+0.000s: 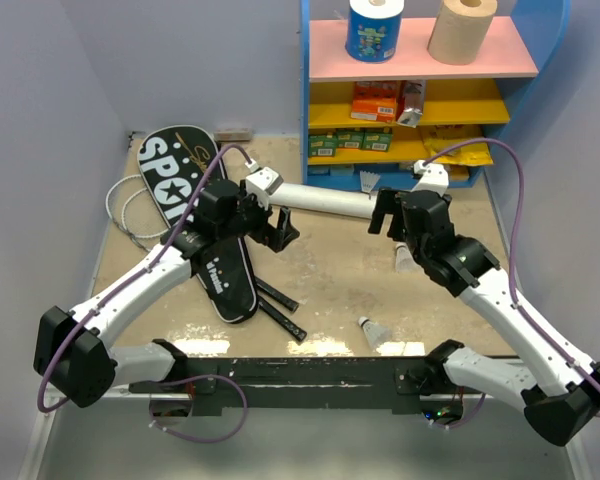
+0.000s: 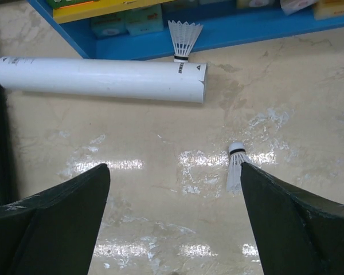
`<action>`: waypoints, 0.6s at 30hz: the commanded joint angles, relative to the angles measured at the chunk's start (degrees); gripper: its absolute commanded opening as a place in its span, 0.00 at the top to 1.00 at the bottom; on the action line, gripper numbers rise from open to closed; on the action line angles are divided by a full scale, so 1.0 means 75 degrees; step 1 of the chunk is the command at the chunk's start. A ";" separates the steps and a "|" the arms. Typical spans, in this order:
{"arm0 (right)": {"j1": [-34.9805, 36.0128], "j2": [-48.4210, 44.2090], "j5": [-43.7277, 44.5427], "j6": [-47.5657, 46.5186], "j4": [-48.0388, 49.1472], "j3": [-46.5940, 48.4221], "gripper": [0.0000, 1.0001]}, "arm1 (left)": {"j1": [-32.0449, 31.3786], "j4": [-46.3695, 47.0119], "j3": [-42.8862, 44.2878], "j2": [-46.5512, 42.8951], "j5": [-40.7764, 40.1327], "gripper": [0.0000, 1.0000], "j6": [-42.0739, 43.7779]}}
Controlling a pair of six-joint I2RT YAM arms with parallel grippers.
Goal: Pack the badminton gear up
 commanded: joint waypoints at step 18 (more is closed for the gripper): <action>0.0002 -0.0081 -0.1416 -0.0563 -0.0164 -0.0187 0.01 | -0.0450 -0.0253 0.1620 0.1233 -0.0086 0.00 0.2742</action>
